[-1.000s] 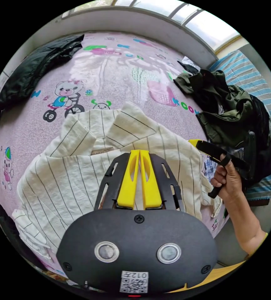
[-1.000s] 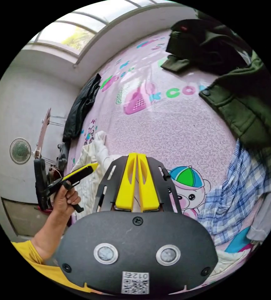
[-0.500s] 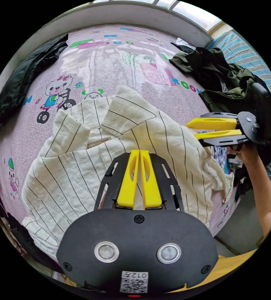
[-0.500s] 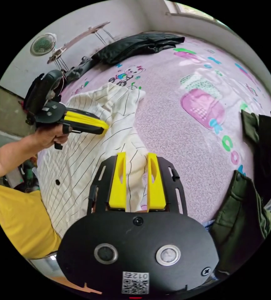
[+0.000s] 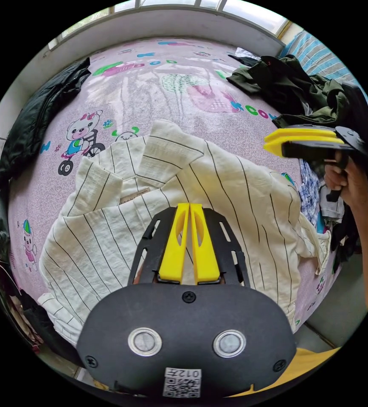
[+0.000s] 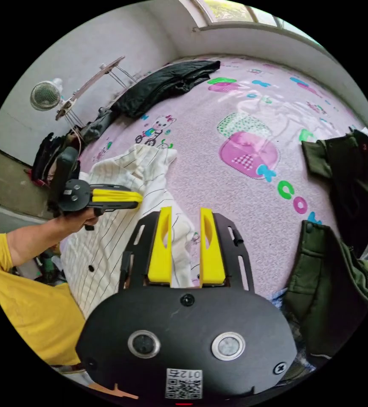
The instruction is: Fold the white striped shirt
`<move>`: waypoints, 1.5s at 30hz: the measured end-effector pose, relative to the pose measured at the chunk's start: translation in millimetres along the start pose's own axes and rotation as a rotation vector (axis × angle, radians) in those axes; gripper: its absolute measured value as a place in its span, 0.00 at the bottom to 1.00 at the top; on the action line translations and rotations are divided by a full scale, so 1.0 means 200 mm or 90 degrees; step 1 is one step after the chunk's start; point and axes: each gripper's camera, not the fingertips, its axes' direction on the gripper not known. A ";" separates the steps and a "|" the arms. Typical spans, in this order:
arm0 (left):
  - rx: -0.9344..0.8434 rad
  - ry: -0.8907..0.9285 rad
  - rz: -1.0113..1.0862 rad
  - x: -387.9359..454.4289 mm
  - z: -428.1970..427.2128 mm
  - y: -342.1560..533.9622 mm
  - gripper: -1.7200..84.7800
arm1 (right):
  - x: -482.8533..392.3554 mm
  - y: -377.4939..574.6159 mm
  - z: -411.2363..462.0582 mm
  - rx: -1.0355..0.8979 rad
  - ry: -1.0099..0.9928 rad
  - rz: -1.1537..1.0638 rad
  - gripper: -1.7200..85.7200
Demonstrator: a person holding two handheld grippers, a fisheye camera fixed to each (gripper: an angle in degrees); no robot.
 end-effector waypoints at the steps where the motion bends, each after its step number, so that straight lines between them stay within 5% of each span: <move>1: 0.001 0.000 0.000 0.00 0.00 0.00 0.03 | -0.02 0.02 0.01 -0.015 -0.019 -0.013 0.14; 15: 0.000 0.003 -0.008 0.06 0.04 -0.04 0.02 | -0.12 0.01 0.14 -0.022 0.145 -0.046 0.02; 28: -0.058 0.014 -0.012 0.07 0.08 -0.12 0.02 | 0.09 0.02 0.26 -0.025 0.042 0.116 0.02; 33: 0.084 0.051 0.077 0.34 -0.11 -0.16 0.02 | 0.07 0.06 0.33 -0.023 0.049 0.104 0.02; 38: 0.013 -0.024 0.117 0.54 0.08 -0.26 0.02 | 0.07 0.11 0.40 -0.023 0.048 0.107 0.02; 45: -0.043 0.054 0.068 0.46 0.23 -0.30 0.03 | 0.07 0.33 0.36 0.025 0.013 0.121 0.04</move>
